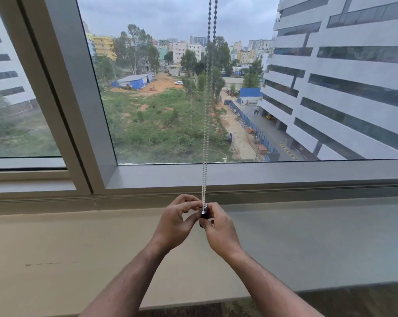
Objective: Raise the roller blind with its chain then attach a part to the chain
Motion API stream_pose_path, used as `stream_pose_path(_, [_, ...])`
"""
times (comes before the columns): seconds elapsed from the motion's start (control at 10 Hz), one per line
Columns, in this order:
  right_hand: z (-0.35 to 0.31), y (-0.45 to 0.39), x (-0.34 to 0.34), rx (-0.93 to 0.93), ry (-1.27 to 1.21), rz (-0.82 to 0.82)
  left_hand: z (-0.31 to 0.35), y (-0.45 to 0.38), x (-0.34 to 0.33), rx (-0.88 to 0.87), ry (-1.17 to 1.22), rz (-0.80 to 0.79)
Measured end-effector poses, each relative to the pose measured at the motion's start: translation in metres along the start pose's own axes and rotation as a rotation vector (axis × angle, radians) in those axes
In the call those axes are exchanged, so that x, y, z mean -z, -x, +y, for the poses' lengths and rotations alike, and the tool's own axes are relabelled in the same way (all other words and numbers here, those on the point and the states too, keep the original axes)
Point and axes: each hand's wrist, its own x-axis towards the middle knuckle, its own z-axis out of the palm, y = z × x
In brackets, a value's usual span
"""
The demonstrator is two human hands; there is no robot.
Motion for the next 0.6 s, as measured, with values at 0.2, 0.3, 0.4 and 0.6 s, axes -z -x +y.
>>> stream_pose_path(0.2, [-0.005,-0.004,0.006,-0.008,0.062,-0.048,-0.001,-0.005,0.004,-0.009,-0.019,-0.007])
stream_pose_path(0.3, [-0.012,-0.011,0.018,0.007,0.148,-0.148,-0.002,-0.017,0.011,-0.03,-0.041,0.021])
stream_pose_path(0.4, [-0.019,-0.02,0.029,0.049,0.239,-0.187,0.003,-0.029,0.02,-0.059,-0.089,0.06])
stream_pose_path(0.6, [-0.064,-0.068,0.069,0.203,0.444,-0.001,0.047,-0.099,0.052,-0.127,-0.309,0.276])
